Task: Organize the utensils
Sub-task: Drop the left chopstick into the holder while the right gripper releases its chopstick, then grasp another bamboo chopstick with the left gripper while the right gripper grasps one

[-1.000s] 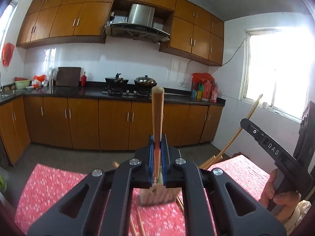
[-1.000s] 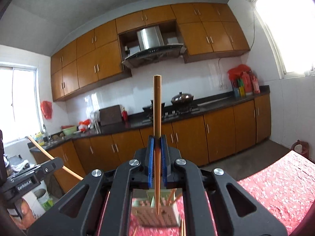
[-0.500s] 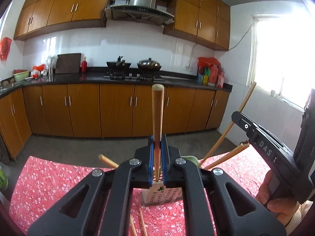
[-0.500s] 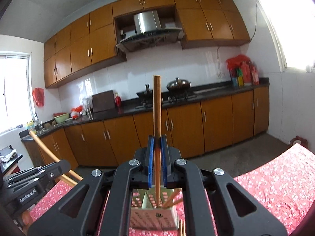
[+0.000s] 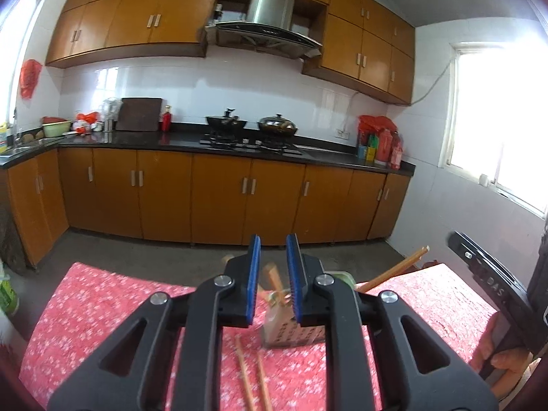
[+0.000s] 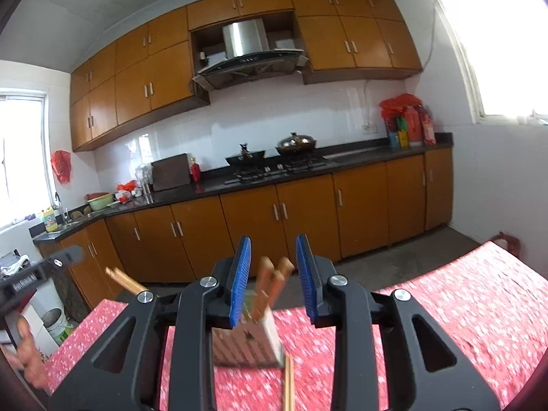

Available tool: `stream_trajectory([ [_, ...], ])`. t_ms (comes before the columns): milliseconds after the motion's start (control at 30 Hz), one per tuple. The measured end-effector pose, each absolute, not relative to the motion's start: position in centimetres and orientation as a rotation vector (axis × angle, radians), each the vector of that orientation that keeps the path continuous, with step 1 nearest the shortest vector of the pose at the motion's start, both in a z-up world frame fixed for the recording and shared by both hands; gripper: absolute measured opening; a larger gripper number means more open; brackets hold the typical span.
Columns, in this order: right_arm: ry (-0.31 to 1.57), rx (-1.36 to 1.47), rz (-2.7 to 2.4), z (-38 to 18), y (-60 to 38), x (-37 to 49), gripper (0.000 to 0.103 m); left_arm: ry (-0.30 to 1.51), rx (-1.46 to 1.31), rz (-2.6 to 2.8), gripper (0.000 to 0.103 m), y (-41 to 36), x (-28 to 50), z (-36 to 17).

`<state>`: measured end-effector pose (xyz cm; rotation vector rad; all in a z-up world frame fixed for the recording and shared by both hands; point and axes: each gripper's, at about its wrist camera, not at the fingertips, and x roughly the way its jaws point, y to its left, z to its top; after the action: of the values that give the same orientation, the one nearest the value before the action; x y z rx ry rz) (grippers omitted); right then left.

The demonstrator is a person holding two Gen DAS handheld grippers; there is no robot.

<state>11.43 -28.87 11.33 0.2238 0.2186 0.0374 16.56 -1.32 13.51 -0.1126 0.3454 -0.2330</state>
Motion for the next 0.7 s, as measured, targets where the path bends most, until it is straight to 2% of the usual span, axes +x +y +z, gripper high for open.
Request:
stream_trajectory([
  [100, 0.319, 0.216, 0.009, 8.7, -29.8, 10.7, 0.029, 0.371, -0.115, -0.195, 0.025, 0.4, 14.6, 11.7],
  [300, 0.653, 0.173, 0.018, -1.1, -29.1, 11.4, 0.028, 0.585, -0.076, -0.122, 0.025, 2.6, 14.1, 3.3],
  [400, 0.773, 0.188, 0.079, -4.7, -28.1, 11.7, 0.023, 0.687, -0.091, -0.127, 0.025, 3.1, 14.2, -0.4],
  [500, 0.848, 0.203, 0.111, -6.8, -27.3, 12.1, 0.021, 0.761, -0.106, -0.142, 0.025, 3.2, 14.0, -3.3],
  [700, 0.886, 0.159, 0.112, -8.5, -26.2, 12.1, 0.018, 0.81, -0.097, -0.163, 0.025, 2.5, 13.8, -5.3],
])
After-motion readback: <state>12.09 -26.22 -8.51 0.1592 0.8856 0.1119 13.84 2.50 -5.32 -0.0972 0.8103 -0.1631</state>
